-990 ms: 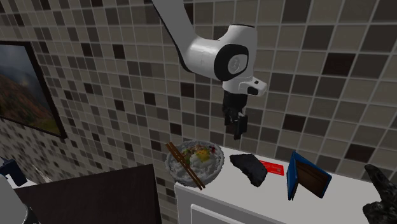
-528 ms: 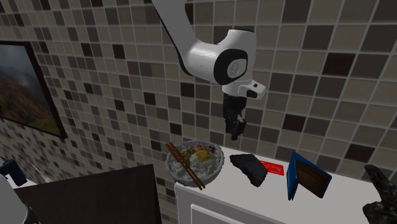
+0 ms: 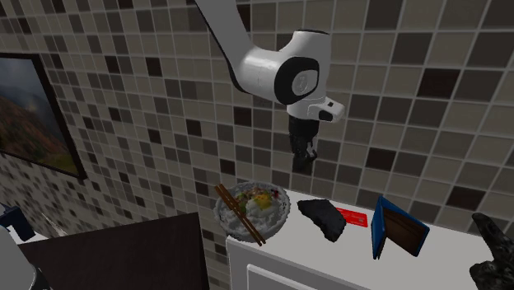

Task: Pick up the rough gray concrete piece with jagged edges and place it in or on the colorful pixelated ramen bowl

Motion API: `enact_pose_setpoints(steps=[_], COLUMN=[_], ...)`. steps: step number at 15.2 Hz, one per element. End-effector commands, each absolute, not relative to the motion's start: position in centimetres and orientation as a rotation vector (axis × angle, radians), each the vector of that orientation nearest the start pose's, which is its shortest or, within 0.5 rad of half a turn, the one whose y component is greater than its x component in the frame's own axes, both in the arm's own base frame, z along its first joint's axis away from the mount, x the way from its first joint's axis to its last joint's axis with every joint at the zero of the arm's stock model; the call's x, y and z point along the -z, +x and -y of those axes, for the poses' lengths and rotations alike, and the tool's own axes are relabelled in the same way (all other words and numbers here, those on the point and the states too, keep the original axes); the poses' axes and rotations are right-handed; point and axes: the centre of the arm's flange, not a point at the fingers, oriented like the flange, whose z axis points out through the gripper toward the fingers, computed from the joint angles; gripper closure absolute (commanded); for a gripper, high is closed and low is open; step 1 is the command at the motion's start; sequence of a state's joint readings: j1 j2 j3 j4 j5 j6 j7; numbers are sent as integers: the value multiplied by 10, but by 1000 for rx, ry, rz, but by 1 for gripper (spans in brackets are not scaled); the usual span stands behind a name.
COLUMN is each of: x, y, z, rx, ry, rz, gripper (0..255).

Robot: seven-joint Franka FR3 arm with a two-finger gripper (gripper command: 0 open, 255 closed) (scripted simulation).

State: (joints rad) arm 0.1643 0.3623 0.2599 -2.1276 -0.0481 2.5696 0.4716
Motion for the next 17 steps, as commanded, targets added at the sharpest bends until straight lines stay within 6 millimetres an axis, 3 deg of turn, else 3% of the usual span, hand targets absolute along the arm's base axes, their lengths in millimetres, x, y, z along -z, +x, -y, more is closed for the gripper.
enact_pose_setpoints(steps=[1, 7, 15, 17], x=[-251, -194, -150, -150], y=[534, 540, 541, 541], z=[-240, -186, -187, -187], rx=[87, 4, -2, -2], ry=[-3043, -2873, -2853, -2853], rz=[-44, -984, -1041, -1041], gripper=[0, 0, 0, 0])
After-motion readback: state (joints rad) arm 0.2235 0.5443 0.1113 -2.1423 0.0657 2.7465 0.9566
